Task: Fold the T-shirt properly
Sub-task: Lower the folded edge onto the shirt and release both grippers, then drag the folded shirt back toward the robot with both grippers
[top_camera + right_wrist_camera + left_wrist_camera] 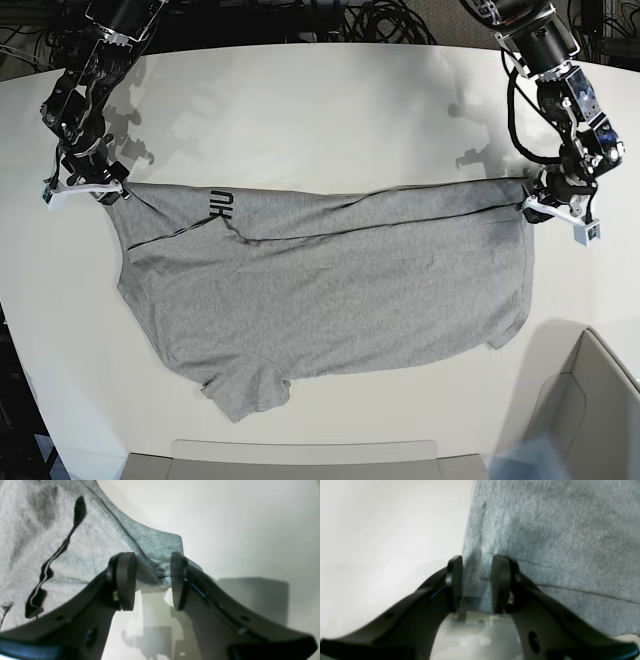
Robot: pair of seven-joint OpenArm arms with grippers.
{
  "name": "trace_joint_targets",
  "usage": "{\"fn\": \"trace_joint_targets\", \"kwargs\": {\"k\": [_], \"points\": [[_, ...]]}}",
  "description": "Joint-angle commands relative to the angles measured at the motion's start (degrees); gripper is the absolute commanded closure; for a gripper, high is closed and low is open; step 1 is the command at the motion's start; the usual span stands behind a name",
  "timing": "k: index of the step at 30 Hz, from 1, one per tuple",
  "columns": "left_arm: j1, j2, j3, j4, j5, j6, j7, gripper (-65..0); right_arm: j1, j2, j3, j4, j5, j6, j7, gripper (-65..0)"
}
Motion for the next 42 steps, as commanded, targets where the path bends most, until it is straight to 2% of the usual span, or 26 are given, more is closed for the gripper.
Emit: {"fn": "trace_joint_targets", "kwargs": {"k": [1, 8, 14, 20, 28, 33, 35, 36, 38, 40, 42], "points": [[-0.8, -0.9, -0.1, 1.1, -0.5, -0.2, -0.9, -21.0, 1.0, 0.9, 0.0, 0.7, -0.4, -0.2, 1.1, -23.1], [-0.8, -0.9, -0.1, 1.1, -0.5, -0.2, -0.9, -21.0, 3.7, 0.9, -4.6, -5.3, -9.2, -0.1, 0.8, -23.1], [-0.8, -1.1, -0.5, 1.1, -0.5, -0.2, -0.9, -21.8, 3.6, 0.9, -4.8, -5.8, -9.4, 0.0, 0.8, -23.1], [-1.2, -1.1, -0.6, 1.1, -0.5, -0.2, 2.3, -30.0, 3.4, 1.2, -4.8, -5.6, -9.5, 0.1, 0.8, -23.1], [-1.1, -1.1, 0.6, -1.5, -0.3, -0.3, 3.2, -30.0, 2.7, 1.7, -5.0, -5.6, -9.3, 0.1, 0.8, -23.1], [-1.2, -1.2, 6.5, -5.5, -0.3, -0.3, 2.4, -30.0, 2.7, 1.7, -5.1, -5.6, -9.3, 0.2, 0.8, -23.1], [-1.0, -1.2, 7.2, -5.5, -0.5, -0.3, 2.3, -29.8, 2.7, 1.6, -6.1, -5.6, -9.3, 2.0, 0.8, -23.0], [-1.0, -1.1, 7.2, -5.5, -0.5, -0.3, 2.0, -29.1, 2.5, 1.6, -6.8, -5.6, -9.3, 3.4, 0.8, -22.6], [-0.9, -1.1, 7.2, -5.5, -0.5, -0.3, 2.1, -22.9, 1.9, 1.6, -7.9, -5.6, -9.3, 6.6, -0.3, -18.3], [-1.0, -1.2, 6.6, -5.5, -0.4, -0.2, 2.6, -10.4, 2.0, 1.5, -8.1, -4.6, -9.3, 9.1, -3.4, -9.1], [-0.9, -1.4, 6.6, -5.5, -0.2, -0.1, 2.6, 0.0, 2.0, 1.3, -8.1, -3.3, -9.3, 9.6, -5.1, 0.0]]}}
